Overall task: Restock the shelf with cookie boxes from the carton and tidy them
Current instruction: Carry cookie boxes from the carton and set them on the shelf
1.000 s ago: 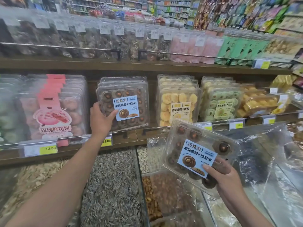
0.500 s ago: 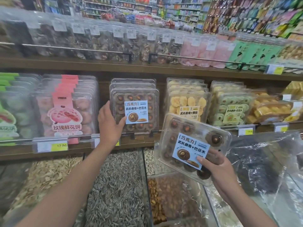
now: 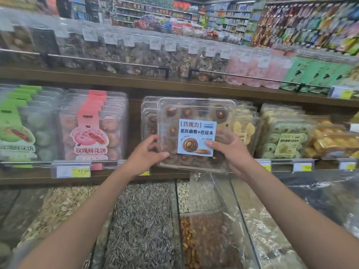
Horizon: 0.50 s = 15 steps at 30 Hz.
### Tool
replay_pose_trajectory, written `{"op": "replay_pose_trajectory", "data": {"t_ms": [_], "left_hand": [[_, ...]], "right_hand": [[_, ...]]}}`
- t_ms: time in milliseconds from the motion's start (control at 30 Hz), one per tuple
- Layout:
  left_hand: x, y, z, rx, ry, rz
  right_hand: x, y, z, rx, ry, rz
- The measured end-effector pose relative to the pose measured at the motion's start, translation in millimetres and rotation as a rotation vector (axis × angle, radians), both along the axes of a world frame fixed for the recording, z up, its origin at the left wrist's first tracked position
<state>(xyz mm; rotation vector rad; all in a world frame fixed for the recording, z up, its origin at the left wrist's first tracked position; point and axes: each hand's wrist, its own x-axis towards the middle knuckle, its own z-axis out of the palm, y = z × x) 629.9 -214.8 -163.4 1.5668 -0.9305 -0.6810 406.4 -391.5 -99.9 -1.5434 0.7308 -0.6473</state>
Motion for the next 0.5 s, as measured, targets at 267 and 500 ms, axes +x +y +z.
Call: {"op": "replay_pose_trajectory", "data": {"t_ms": [267,500], "left_hand": [[35,-1,-7,0.023,-0.062,0.228],[46,-8,-14,0.11,-0.102,0.292]], "right_hand": [[58,-21,-13,-0.204,0.211,0.022],[66,-3,-34,-0.279,0.341,-0.071]]}}
